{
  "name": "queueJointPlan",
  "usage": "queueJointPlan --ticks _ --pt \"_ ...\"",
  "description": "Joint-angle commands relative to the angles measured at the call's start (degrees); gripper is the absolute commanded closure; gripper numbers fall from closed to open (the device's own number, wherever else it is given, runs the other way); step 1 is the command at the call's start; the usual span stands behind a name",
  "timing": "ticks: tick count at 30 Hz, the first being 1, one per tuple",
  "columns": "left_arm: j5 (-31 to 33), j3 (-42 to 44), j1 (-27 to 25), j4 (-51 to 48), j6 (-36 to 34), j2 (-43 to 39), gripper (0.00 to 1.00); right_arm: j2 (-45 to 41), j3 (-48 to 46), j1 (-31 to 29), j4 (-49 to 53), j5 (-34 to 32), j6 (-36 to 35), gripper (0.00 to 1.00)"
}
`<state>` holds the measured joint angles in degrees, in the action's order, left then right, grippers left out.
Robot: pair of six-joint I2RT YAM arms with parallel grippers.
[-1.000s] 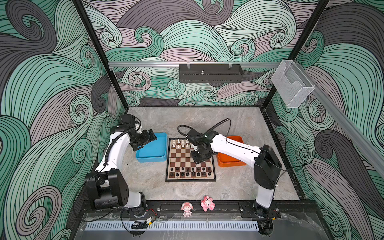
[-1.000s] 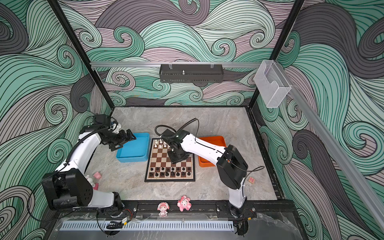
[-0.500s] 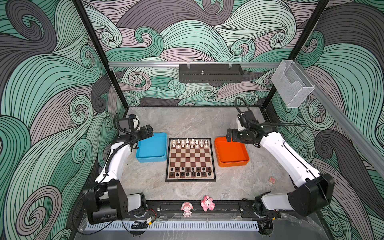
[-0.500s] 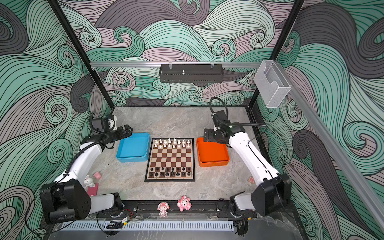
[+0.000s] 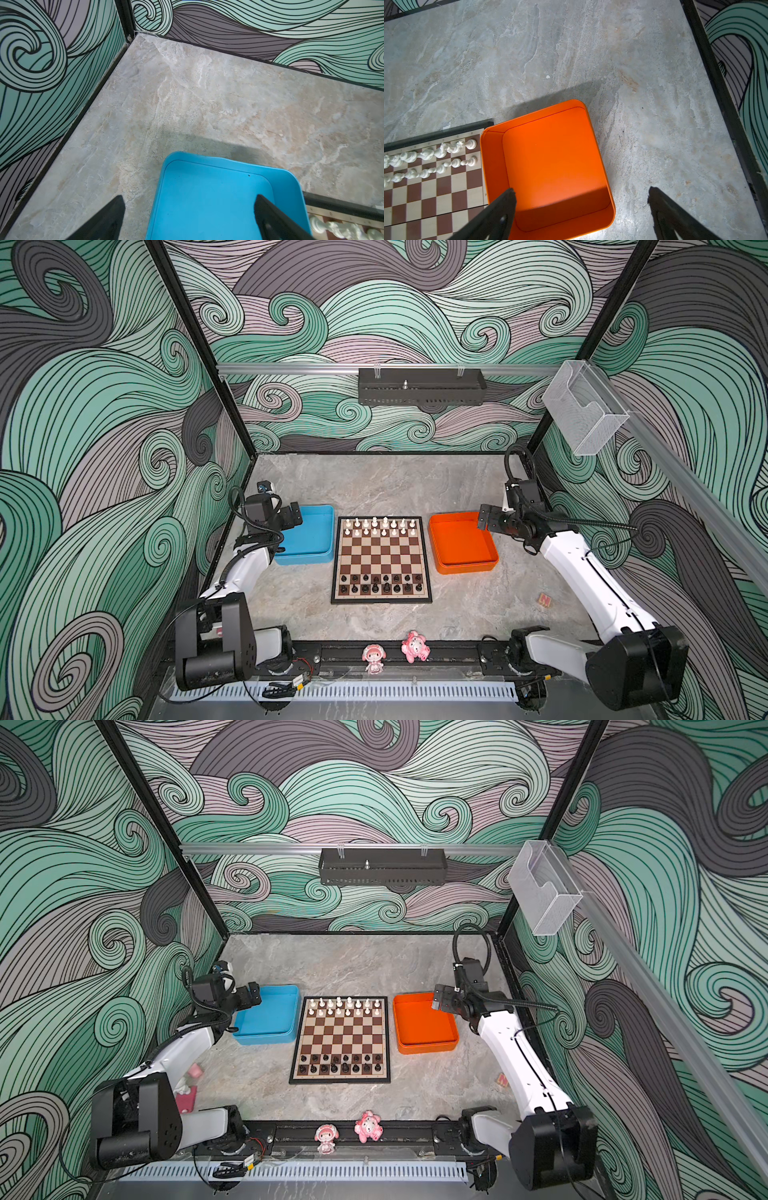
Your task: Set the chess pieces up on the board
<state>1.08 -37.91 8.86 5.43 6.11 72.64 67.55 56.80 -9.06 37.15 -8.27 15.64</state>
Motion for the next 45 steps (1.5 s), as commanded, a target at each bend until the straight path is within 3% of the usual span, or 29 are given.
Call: queueJointPlan --ticks 1,10,17,29,42,43,45 --pt "3.6 0.7 -0.2 4.8 -0.1 0.6 0.01 -2.8 -3.4 0.3 -6.1 -5.1 -3.0 0.01" --pt "6.9 3.5 -2.2 12.4 0.4 5.0 0.01 -7.6 -20.4 0.7 -31.1 -6.6 -14.0 0.01" --pt "8.7 4.4 -5.0 16.6 -1.4 10.2 0.01 -4.8 -28.2 3.2 -47.8 -6.2 -18.8 0.01" --pt "14.4 12.9 -8.8 34.5 -2.8 12.5 0.01 3.5 -32.1 8.8 -63.4 4.2 -15.8 0.01" --pt "9.2 10.8 -7.0 32.5 -2.7 15.0 0.01 21.1 -36.8 8.7 -93.1 8.3 -16.5 0.01" --pt "9.0 10.8 -7.0 32.5 -2.7 14.9 0.01 22.1 -36.7 8.7 -94.3 9.5 -17.0 0.01" --pt "9.0 10.8 -7.0 32.5 -2.7 15.0 0.01 19.8 -34.9 8.7 -86.7 11.6 -18.1 0.01"
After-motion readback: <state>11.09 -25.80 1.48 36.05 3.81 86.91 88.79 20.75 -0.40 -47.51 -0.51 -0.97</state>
